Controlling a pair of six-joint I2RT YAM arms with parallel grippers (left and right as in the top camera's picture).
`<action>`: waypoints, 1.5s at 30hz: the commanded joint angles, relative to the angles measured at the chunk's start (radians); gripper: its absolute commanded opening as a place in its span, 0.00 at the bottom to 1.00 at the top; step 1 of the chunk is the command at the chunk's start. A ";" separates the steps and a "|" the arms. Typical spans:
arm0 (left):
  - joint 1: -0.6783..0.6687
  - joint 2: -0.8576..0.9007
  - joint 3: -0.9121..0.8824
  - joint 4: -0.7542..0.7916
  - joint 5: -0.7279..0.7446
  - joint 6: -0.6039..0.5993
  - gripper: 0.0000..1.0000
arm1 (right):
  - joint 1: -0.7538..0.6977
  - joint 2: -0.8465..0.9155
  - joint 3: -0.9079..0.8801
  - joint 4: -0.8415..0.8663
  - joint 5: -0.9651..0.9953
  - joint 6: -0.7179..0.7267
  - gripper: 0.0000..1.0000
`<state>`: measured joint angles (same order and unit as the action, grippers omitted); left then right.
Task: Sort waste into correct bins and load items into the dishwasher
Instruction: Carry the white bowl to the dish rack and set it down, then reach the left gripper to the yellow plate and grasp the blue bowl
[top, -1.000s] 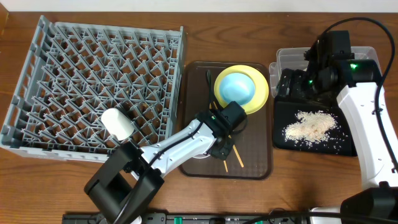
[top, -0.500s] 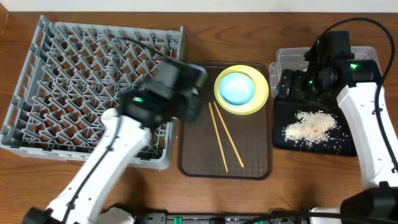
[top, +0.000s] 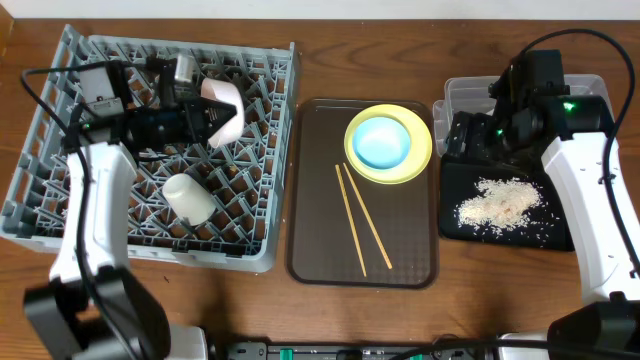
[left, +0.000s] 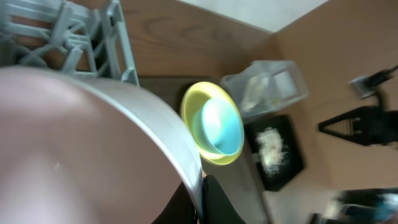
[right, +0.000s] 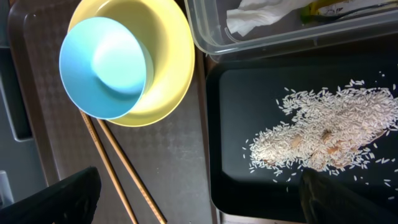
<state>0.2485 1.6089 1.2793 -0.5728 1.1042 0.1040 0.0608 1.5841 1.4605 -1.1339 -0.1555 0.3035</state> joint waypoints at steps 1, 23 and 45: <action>0.067 0.098 0.016 0.042 0.239 -0.050 0.08 | -0.005 -0.008 0.018 -0.004 0.009 -0.005 0.99; 0.358 0.203 0.003 -0.134 -0.141 -0.102 0.62 | -0.005 -0.008 0.018 -0.003 0.010 -0.013 0.99; -0.082 -0.169 0.011 -0.141 -0.378 -0.185 0.91 | -0.072 -0.008 0.019 -0.045 0.151 -0.012 0.99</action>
<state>0.2672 1.4487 1.2793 -0.7483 0.7734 -0.0261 0.0456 1.5841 1.4605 -1.1679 -0.0406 0.2951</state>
